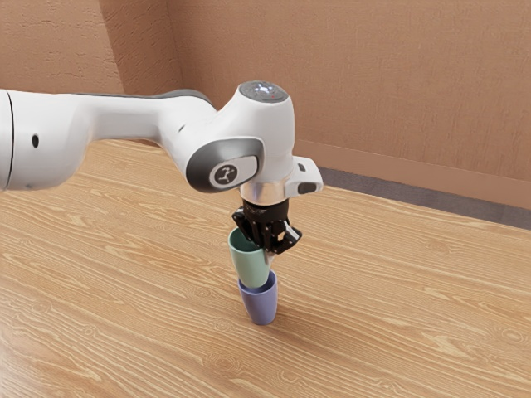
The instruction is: Place the left cup onto the right cup
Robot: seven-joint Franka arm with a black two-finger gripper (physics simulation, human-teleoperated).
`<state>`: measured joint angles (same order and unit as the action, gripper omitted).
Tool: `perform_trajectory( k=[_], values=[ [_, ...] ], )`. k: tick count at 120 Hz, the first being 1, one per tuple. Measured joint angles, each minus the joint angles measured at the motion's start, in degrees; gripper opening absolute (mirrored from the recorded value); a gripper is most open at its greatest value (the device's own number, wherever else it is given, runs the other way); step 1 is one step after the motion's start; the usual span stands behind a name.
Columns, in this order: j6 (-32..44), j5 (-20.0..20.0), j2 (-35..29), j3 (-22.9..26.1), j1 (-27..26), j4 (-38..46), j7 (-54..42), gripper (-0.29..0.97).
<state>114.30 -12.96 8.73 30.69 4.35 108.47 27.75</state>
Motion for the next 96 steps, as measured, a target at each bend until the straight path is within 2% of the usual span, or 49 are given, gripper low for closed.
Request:
perform_trajectory(
  k=[96],
  values=[
    [1.2,-0.4,1.0,-0.3,0.1,-0.1,-0.1,-0.11]
  ],
)
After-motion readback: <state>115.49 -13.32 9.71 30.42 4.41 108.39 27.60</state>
